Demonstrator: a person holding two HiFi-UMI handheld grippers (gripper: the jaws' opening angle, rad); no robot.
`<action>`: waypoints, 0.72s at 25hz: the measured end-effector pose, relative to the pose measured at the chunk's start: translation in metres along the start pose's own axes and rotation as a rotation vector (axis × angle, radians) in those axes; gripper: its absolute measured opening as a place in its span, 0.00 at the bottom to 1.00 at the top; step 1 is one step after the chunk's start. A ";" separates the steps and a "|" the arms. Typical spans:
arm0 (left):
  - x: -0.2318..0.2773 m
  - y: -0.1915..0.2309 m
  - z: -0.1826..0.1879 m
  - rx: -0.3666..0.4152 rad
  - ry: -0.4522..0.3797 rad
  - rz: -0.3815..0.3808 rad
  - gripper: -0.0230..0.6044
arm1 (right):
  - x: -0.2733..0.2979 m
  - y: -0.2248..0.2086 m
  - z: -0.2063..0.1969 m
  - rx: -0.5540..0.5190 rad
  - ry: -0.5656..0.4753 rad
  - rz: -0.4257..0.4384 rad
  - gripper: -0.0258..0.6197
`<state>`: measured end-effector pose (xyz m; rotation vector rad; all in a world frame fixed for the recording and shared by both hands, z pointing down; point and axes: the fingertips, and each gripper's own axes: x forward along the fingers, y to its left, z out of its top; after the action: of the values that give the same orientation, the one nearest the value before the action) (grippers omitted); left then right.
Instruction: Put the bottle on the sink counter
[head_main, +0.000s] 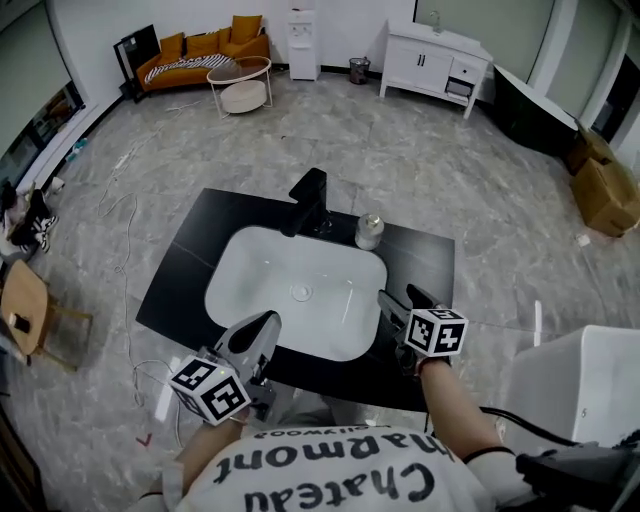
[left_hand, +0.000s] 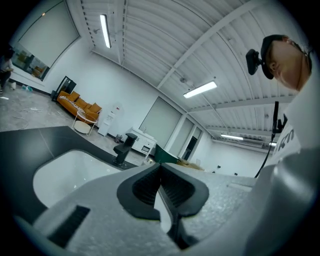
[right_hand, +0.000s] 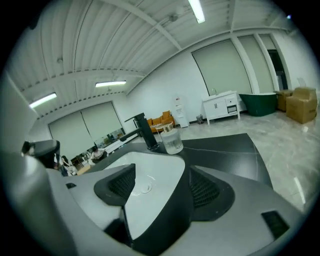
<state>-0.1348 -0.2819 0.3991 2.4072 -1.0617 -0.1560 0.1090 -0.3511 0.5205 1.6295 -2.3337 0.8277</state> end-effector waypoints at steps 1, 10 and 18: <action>-0.001 -0.014 -0.006 -0.001 -0.002 -0.002 0.06 | -0.017 0.003 -0.002 0.003 -0.003 0.014 0.56; -0.023 -0.134 -0.065 0.028 -0.057 -0.027 0.06 | -0.163 0.009 0.003 -0.031 -0.120 0.110 0.14; -0.049 -0.213 -0.092 0.031 -0.127 0.007 0.06 | -0.257 -0.004 -0.009 -0.065 -0.150 0.145 0.10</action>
<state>-0.0007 -0.0889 0.3706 2.4480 -1.1360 -0.2961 0.2106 -0.1390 0.4152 1.5612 -2.5780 0.6691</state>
